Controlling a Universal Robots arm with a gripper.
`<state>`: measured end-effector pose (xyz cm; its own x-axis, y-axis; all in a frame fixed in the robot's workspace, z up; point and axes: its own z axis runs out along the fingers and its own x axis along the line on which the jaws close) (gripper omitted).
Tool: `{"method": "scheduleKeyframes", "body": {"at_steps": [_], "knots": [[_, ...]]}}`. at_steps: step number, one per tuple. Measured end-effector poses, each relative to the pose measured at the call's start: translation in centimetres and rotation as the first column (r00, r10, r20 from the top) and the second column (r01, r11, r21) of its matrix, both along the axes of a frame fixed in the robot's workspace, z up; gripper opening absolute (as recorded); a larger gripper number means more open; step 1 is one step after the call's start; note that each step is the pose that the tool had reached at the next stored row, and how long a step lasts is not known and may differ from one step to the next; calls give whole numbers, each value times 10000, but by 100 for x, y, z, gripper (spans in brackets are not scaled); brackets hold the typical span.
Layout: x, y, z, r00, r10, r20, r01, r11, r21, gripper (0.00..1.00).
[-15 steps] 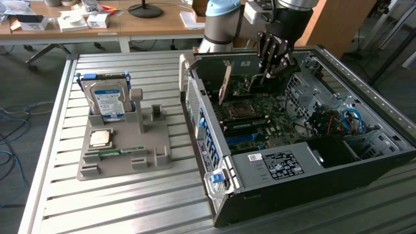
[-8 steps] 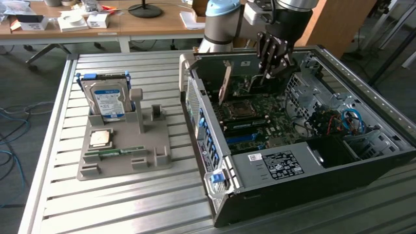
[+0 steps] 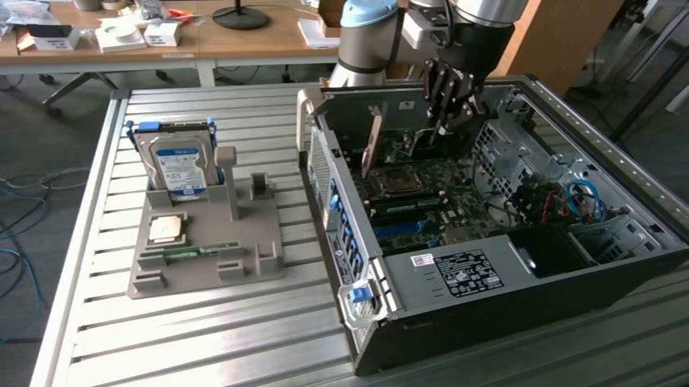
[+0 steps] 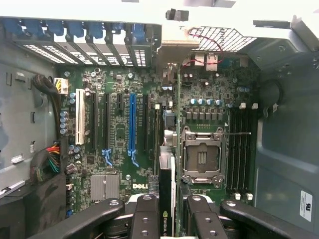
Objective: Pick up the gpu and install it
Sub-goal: 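Insert the gpu into the slot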
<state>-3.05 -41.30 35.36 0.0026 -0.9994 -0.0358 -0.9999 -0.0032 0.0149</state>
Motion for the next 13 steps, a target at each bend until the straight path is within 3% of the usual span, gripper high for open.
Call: {"method": "scheduleKeyframes", "body": {"at_steps": [13], "knots": [[0, 0, -20, 10000, 0, 4, 0, 10000, 6, 26]]}}
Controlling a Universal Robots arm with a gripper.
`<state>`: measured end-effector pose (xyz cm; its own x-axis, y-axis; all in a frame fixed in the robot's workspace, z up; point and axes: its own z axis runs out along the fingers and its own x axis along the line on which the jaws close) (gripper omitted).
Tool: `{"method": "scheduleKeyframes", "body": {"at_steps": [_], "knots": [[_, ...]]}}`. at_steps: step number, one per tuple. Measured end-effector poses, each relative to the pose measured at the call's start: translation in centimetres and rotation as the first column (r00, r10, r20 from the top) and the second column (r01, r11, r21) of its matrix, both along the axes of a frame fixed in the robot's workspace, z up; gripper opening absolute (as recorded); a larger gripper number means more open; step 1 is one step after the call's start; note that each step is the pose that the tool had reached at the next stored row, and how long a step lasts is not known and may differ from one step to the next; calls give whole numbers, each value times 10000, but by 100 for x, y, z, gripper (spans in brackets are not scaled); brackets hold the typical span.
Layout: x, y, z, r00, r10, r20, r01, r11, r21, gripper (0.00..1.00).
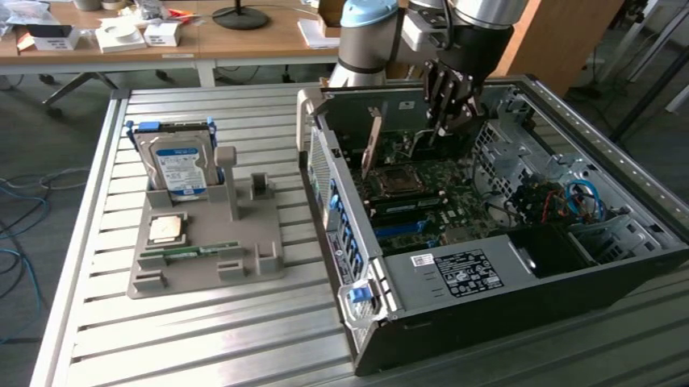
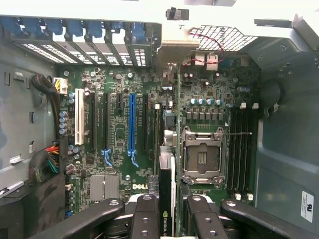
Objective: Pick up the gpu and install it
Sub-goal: 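Insert the gpu into the slot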
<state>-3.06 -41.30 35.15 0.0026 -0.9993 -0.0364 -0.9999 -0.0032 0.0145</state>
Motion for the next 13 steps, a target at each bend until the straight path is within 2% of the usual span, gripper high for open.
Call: {"method": "scheduleKeyframes", "body": {"at_steps": [13], "knots": [[0, 0, -22, 10000, 0, 3, 0, 10000, 4, 26]]}}
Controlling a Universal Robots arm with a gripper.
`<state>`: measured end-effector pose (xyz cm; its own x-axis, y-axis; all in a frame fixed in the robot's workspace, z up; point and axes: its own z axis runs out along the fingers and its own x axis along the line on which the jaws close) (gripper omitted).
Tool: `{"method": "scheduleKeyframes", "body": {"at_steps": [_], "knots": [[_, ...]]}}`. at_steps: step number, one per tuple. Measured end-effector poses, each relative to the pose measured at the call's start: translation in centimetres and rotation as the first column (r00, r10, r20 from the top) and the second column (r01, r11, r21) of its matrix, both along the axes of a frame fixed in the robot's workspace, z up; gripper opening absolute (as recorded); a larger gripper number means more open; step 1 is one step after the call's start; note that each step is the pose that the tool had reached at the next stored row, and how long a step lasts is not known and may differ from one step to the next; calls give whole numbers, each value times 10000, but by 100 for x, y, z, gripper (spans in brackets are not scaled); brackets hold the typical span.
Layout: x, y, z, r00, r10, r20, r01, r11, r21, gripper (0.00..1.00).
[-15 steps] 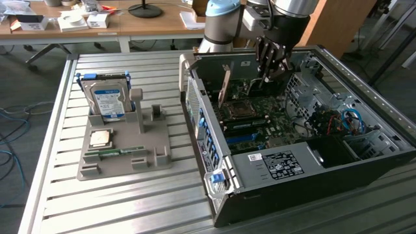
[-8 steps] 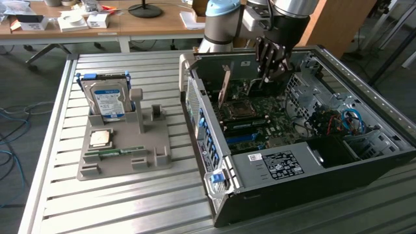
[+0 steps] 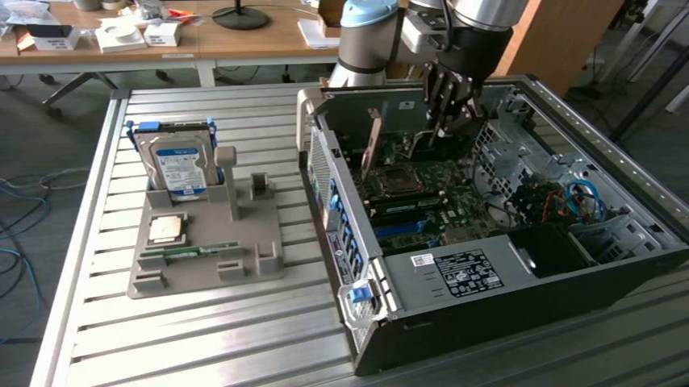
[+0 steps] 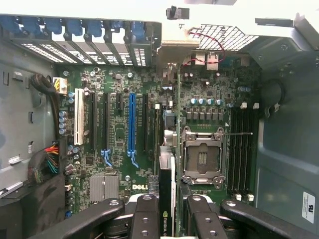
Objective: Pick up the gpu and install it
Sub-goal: 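Insert the gpu into the slot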
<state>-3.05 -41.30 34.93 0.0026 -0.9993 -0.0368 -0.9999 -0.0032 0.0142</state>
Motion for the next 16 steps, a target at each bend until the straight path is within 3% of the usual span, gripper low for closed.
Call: {"method": "scheduleKeyframes", "body": {"at_steps": [16], "knots": [[0, 0, -35, 10000, 0, 0, 0, 10000, -3, 26]]}}
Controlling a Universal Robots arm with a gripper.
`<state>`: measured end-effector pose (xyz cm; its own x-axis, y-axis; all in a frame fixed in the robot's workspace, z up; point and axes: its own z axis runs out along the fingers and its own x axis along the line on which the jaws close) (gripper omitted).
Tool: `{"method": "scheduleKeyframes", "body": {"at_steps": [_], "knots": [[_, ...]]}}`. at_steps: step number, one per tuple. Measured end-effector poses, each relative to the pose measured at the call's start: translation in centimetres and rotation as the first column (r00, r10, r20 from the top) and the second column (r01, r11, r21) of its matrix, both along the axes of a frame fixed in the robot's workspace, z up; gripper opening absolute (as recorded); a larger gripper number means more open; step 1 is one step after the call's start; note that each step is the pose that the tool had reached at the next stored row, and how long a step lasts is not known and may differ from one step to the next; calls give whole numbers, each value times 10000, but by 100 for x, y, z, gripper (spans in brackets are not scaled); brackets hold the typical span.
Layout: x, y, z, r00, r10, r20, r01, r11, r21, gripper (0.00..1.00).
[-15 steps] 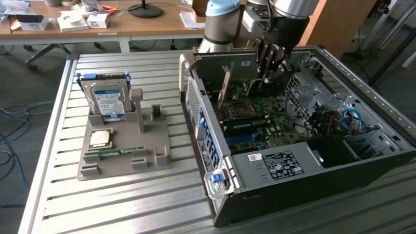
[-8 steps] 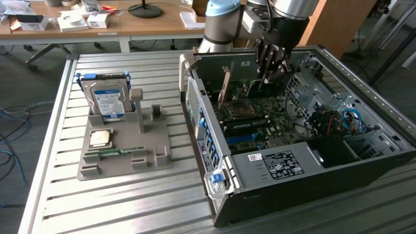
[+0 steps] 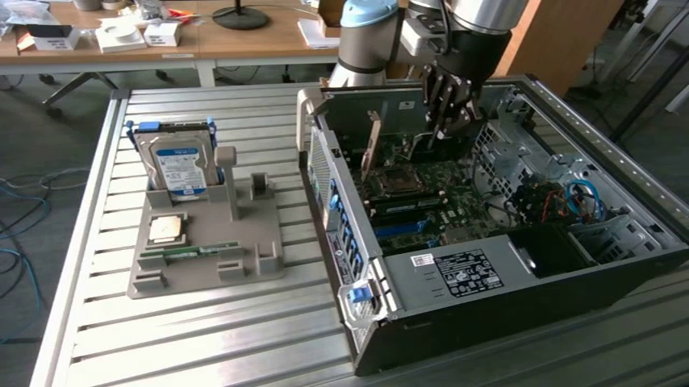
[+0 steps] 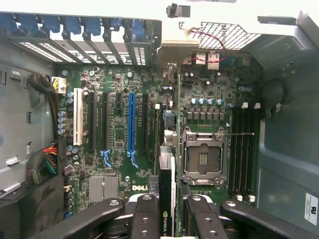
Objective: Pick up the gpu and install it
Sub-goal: 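Insert the gpu into the slot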
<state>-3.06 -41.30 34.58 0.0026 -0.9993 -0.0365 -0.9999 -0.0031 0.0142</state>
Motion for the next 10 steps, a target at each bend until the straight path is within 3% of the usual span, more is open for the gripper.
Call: {"method": "scheduleKeyframes", "body": {"at_steps": [5, 7, 10], "knots": [[1, 1, -11, 10000, 0, 4, 0, 10000, 6, 26], [0, 0, -82, 10000, 19, 95, -19, 10000, 2, 26], [0, 0, -112, 9999, 28, 136, -28, 10000, 1, 26]]}}
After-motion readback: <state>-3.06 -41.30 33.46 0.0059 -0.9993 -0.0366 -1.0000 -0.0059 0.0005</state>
